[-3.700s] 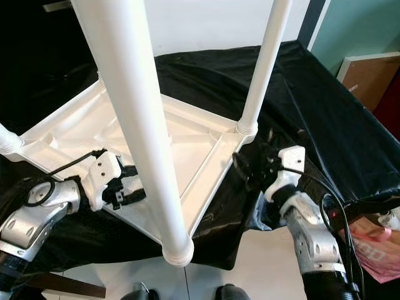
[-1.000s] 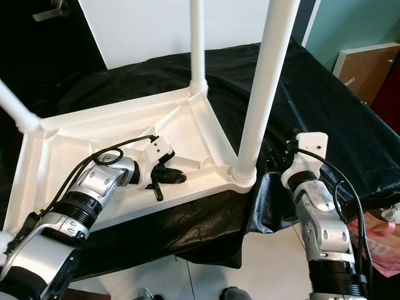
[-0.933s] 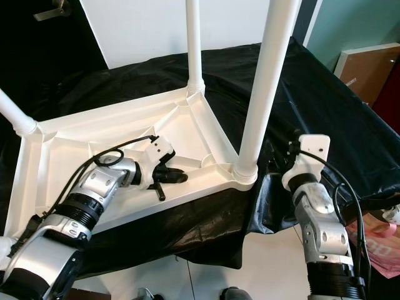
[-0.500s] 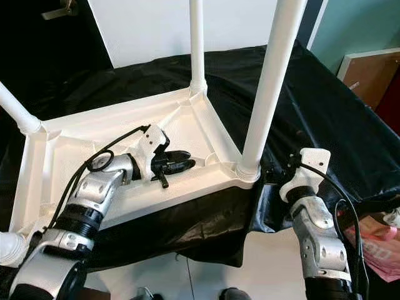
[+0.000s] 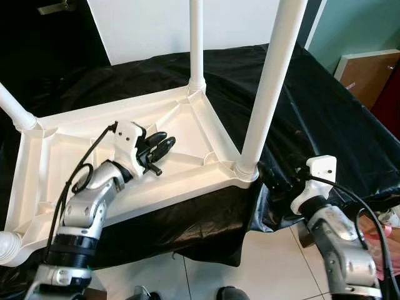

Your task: Building children table

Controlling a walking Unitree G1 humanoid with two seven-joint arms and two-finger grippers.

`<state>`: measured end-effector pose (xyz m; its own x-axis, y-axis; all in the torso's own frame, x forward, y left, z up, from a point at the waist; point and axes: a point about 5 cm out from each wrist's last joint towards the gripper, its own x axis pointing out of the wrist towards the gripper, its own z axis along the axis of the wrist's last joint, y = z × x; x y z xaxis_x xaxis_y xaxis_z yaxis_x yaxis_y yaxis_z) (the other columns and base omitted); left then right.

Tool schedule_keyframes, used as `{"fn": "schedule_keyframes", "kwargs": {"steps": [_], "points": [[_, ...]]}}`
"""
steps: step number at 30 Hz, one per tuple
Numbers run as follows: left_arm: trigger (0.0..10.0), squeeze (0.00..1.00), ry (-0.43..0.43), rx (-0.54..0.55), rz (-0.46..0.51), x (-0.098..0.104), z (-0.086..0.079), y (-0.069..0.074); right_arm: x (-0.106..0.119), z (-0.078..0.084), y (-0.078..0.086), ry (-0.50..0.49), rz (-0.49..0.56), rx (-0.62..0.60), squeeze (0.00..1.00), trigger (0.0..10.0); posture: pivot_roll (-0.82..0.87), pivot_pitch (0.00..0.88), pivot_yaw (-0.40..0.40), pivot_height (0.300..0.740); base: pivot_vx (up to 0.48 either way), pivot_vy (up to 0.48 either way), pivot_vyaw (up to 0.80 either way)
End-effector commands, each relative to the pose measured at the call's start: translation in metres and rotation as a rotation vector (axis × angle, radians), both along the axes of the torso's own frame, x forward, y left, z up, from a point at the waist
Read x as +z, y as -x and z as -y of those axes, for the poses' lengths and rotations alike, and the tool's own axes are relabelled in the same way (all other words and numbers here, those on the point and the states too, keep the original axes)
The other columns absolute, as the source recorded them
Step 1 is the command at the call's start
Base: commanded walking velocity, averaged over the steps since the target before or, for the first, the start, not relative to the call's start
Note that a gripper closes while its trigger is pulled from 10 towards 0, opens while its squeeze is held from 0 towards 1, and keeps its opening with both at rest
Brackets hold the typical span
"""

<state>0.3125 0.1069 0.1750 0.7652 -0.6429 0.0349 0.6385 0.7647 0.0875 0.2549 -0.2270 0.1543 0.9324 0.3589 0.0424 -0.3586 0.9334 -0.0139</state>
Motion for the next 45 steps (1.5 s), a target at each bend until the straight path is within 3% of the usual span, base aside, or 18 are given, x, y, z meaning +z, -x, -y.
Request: {"fn": "schedule_keyframes", "kwargs": {"steps": [1, 4, 5, 14, 15, 18, 19, 21, 23, 28, 29, 30, 31, 32, 33, 41, 42, 45], "points": [[10.0, 0.00, -0.035, -0.116, 0.000, 0.000, 0.008, 0.008, 0.001, -0.004, 0.000, -0.002, -0.015, 0.060, 0.00, 10.0, -0.15, 0.109, -0.008, 0.740, 0.000, 0.000, 0.00], [10.0, 0.00, -0.023, -0.120, -0.025, -0.002, 0.011, 0.011, 0.000, -0.006, -0.001, 0.011, -0.020, 0.086, 0.00, 10.0, -0.15, 0.109, -0.002, 0.740, 0.000, 0.000, 0.00], [10.0, 1.00, -0.004, -0.113, -0.034, -0.002, 0.011, 0.011, 0.000, -0.008, -0.003, 0.017, -0.022, 0.102, 0.00, 10.0, -0.15, 0.109, 0.003, 0.740, 0.000, 0.000, 0.00], [10.0, 1.00, -0.006, -0.152, -0.021, 0.007, 0.015, 0.024, 0.000, -0.019, -0.020, 0.036, -0.015, 0.190, 0.00, 10.0, -0.13, 0.135, 0.034, 0.740, 0.000, 0.000, 0.00], [10.0, 0.87, -0.012, -0.161, -0.016, 0.008, 0.017, 0.026, 0.001, -0.021, -0.023, 0.042, -0.009, 0.199, 0.00, 10.0, -0.13, 0.146, 0.039, 0.740, 0.000, 0.000, 0.00], [10.0, 0.87, -0.016, -0.169, -0.011, 0.009, 0.019, 0.027, 0.002, -0.022, -0.024, 0.046, -0.005, 0.204, 0.00, 10.0, -0.14, 0.149, 0.040, 0.740, 0.000, 0.000, 0.00], [10.0, 0.00, -0.009, -0.201, -0.022, 0.008, 0.024, 0.031, 0.004, -0.024, -0.028, 0.052, 0.004, 0.209, 0.00, 10.0, -0.15, 0.160, 0.040, 0.740, 0.000, 0.000, 0.00], [10.0, 0.00, 0.000, -0.233, -0.024, 0.009, 0.029, 0.035, 0.006, -0.025, -0.032, 0.057, 0.013, 0.212, 0.00, 10.0, -0.15, 0.164, 0.038, 0.740, 0.000, 0.000, 0.00], [10.0, 0.00, 0.062, -0.314, -0.057, 0.011, 0.043, 0.044, 0.010, -0.029, -0.043, 0.074, 0.036, 0.212, 0.00, 10.0, -0.18, 0.192, 0.037, 0.740, 0.000, 0.000, 0.00], [10.0, 0.00, 0.114, -0.375, -0.076, 0.015, 0.052, 0.050, 0.014, -0.037, -0.053, 0.094, 0.058, 0.215, 0.00, 10.0, -0.21, 0.213, 0.032, 0.740, 0.000, 0.000, 0.00], [10.0, 0.00, 0.133, -0.393, -0.079, 0.017, 0.054, 0.051, 0.015, -0.040, -0.057, 0.101, 0.068, 0.215, 0.00, 6.2, -0.21, 0.215, 0.028, 0.740, 0.000, 0.000, 0.00], [10.0, 0.00, 0.133, -0.393, -0.079, 0.017, 0.054, 0.051, 0.015, -0.040, -0.057, 0.101, 0.068, 0.215, 0.00, 6.2, -0.21, 0.215, 0.028, 0.740, 0.000, 0.000, 0.00], [10.0, 0.00, 0.116, -0.385, -0.075, 0.016, 0.054, 0.050, 0.015, -0.044, -0.061, 0.109, 0.077, 0.224, 0.00, 4.0, -0.19, 0.211, 0.026, 0.740, 0.000, 0.000, 0.00], [10.0, 0.00, 0.100, -0.376, -0.071, 0.015, 0.054, 0.050, 0.015, -0.047, -0.063, 0.114, 0.082, 0.232, 0.00, 4.0, -0.19, 0.209, 0.026, 0.740, 0.000, 0.000, 0.00], [10.0, 0.00, 0.105, -0.365, -0.069, 0.016, 0.055, 0.050, 0.014, -0.049, -0.066, 0.117, 0.082, 0.244, 0.00, 0.0, -0.18, 0.197, 0.018, 0.740, 0.000, 0.000, 0.00], [10.0, 0.00, 0.113, -0.310, -0.064, 0.015, 0.049, 0.055, 0.011, -0.057, -0.073, 0.119, 0.079, 0.254, 0.00, 0.0, -0.14, 0.174, -0.014, 0.740, 0.000, 0.000, 0.00], [10.0, 0.00, 0.123, -0.301, -0.067, 0.016, 0.049, 0.056, 0.011, -0.059, -0.074, 0.115, 0.076, 0.245, 0.00, 10.0, -0.14, 0.175, -0.023, 0.740, 0.000, 0.000, 0.00], [10.0, 0.00, 0.117, -0.284, -0.064, 0.016, 0.049, 0.056, 0.011, -0.062, -0.076, 0.088, 0.069, 0.216, 0.00, 10.0, -0.13, 0.172, -0.028, 0.740, 0.000, 0.000, 0.00]]}}
